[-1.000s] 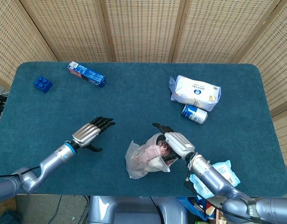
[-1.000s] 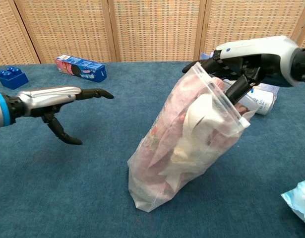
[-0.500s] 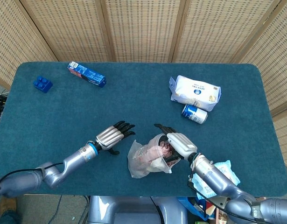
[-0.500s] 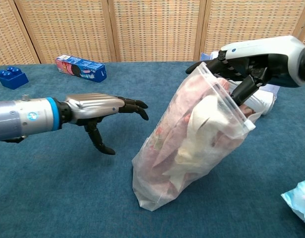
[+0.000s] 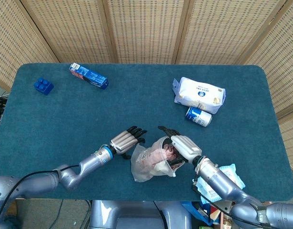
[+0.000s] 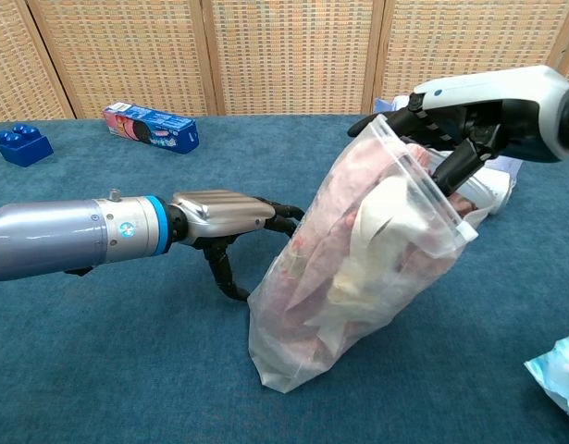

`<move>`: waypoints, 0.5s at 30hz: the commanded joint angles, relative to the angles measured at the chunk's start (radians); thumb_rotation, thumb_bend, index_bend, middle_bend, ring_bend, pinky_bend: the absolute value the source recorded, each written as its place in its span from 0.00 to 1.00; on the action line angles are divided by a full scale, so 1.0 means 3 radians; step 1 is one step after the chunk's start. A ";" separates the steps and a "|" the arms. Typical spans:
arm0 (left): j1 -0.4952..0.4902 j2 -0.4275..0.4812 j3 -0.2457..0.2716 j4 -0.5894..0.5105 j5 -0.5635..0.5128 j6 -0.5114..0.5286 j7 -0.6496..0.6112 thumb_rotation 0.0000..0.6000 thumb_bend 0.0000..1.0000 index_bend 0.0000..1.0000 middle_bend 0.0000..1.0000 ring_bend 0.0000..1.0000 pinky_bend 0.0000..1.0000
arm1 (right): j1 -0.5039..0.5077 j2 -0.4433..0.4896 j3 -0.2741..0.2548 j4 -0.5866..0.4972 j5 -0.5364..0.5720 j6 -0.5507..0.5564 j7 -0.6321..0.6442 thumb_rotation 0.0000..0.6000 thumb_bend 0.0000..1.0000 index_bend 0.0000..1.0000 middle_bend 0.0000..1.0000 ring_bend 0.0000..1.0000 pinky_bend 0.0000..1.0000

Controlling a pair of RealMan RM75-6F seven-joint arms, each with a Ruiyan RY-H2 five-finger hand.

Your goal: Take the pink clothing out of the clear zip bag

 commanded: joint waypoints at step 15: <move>-0.0056 -0.0119 -0.0034 0.0069 -0.0120 -0.0039 0.0063 1.00 0.47 0.49 0.00 0.00 0.00 | -0.0016 0.0022 0.0023 0.0003 -0.0018 -0.0023 0.0038 1.00 0.79 0.76 0.00 0.00 0.00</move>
